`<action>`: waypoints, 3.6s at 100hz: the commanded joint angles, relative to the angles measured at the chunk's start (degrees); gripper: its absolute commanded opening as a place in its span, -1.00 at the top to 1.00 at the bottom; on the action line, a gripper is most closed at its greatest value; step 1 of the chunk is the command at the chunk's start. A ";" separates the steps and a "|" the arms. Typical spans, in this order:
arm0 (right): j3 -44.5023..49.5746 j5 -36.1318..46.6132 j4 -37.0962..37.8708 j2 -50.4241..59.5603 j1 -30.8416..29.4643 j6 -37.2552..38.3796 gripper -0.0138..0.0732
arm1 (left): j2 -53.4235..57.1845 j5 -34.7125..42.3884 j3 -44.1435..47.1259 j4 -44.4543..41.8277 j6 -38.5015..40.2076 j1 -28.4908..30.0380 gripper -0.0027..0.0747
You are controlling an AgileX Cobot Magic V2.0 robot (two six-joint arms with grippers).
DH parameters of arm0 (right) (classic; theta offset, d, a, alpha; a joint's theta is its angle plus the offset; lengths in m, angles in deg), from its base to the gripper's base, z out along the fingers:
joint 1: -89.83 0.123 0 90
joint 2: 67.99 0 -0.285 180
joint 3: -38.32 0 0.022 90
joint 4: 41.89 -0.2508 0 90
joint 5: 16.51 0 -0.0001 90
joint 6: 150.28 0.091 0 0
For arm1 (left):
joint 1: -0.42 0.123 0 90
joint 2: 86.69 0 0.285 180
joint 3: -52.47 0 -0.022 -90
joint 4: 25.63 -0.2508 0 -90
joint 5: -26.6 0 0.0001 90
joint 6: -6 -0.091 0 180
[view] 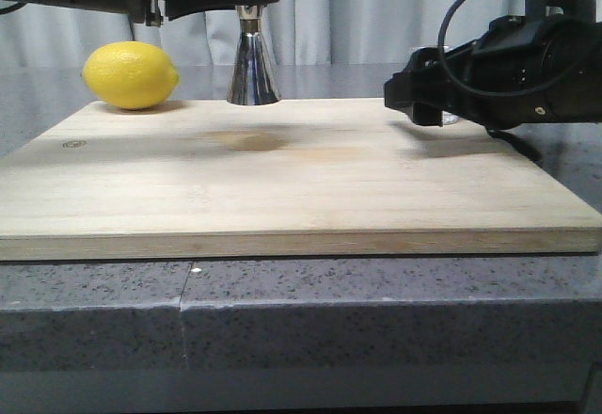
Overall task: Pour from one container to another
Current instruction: 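Lift the glass beaker with the right gripper toward the jigger, then tilt the beaker with the right gripper, pouring liquid into the jigger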
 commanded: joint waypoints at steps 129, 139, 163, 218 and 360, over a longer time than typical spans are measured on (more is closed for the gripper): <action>-24.45 -39.92 17.84 20.36 11.64 0.01 -0.09 | 2.82 -6.32 -1.78 4.66 0.37 -0.51 0.25; -28.15 -45.30 22.03 20.10 14.05 -0.09 -0.09 | 2.82 -6.32 -1.78 4.66 0.37 -0.51 0.25; -34.52 -53.79 32.97 18.46 18.51 -0.09 -0.09 | 2.82 -6.32 -1.78 4.66 0.37 -0.51 0.25; -35.70 -57.99 50.74 16.59 21.96 -0.18 -0.09 | 2.82 -6.32 -1.78 4.66 0.37 -0.51 0.25; -35.70 -53.02 65.70 16.59 22.05 -0.18 -0.09 | 2.82 -6.32 -1.78 4.66 0.37 -0.51 0.25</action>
